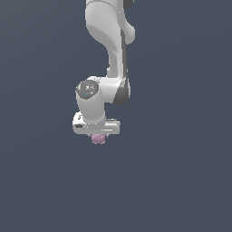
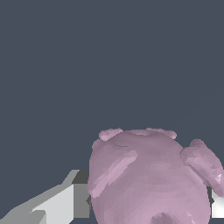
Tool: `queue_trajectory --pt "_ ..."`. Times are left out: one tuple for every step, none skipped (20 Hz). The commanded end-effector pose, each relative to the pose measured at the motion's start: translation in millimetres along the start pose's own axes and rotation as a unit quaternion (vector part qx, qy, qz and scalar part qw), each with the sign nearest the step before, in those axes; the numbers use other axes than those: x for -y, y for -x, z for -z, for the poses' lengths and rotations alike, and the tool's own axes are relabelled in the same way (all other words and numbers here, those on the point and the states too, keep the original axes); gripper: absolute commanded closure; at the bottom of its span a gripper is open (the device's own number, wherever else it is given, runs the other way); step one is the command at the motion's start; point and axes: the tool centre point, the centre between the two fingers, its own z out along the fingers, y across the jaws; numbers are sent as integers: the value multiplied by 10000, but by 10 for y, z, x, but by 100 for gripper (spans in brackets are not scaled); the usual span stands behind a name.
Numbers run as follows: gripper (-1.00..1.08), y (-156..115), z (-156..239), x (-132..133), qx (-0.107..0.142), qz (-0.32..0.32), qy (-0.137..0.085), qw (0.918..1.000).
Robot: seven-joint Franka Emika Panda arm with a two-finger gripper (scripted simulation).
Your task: Pick up the object and move it to a goal position.
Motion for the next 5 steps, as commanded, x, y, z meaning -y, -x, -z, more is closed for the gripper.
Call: queue_trajectory --pt "108 -36 45 -85 4 11 -3 10000" --pt "108 -45 55 -106 4 11 -3 10000" --pt "108 -51 62 -120 4 11 -3 10000" --pt "108 -54 66 -129 4 11 -3 10000" --pt "108 -55 67 -132 4 11 -3 10000"
